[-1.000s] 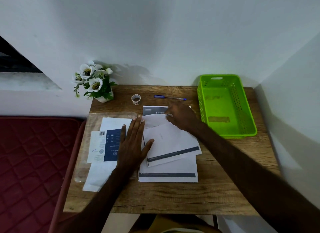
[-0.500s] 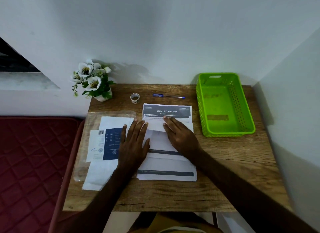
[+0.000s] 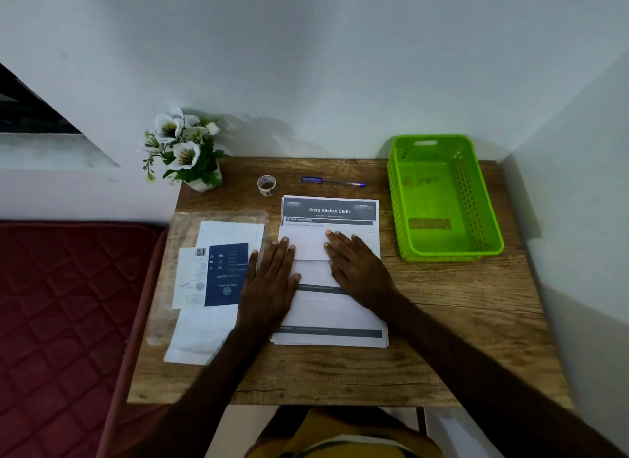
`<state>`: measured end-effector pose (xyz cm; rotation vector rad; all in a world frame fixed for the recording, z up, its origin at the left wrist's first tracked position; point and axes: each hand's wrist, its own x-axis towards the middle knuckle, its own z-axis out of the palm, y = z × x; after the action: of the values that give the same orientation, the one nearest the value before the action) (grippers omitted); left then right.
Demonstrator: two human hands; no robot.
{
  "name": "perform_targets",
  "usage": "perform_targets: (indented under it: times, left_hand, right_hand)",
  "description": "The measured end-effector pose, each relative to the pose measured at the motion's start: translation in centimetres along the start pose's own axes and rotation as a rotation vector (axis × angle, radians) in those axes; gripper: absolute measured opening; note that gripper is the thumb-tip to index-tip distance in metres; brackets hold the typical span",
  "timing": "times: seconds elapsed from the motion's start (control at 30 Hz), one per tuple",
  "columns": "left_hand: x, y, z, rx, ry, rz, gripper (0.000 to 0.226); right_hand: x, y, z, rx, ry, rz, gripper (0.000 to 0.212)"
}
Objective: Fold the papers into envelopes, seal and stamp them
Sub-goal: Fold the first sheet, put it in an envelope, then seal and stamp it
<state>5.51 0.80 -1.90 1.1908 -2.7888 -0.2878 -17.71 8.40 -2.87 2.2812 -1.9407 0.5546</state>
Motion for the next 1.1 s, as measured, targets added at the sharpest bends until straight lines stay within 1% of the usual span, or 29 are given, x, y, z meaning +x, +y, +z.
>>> perform_targets:
  times: [0.1,0.23,0.4,0.6,0.77,0.97,1.1]
  left_hand:
    - [0.0,0.0,0.0,-0.005,-0.006,-0.004,0.062]
    - [-0.1,0.1,-0.1,-0.004,-0.014,-0.003,0.063]
    - [-0.2,0.1,-0.1,-0.012,-0.02,0.0,0.063]
    - [-0.3,0.4,-0.4,0.002,-0.012,0.006,0.064]
    - [-0.3,0.6,-0.3,0.023,-0.017,-0.011,0.064]
    - [-0.3,0.7,-0.3,0.037,-0.02,-0.02,0.064]
    - [-0.2,0.7,-0.2,0.012,-0.012,-0.029,0.064]
  right_hand:
    - [-0.1,0.0,-0.1,0.019,0.011,0.012,0.041]
    - [0.4,-0.5,-0.1,-0.014,0.012,0.055,0.041]
    - [2.5,-2.3,0.0,-0.008,0.06,0.11,0.041]
    - [4.8,-4.2,1.0,-0.011,-0.037,0.077,0.047]
    - [5.1,-4.3,1.5,-0.017,-0.133,0.088,0.051]
    - [3.8,-3.2,0.6,0.051,-0.17,0.198,0.055]
    - [2.1,-1.7,-0.4,0.044,-0.179,0.246,0.057]
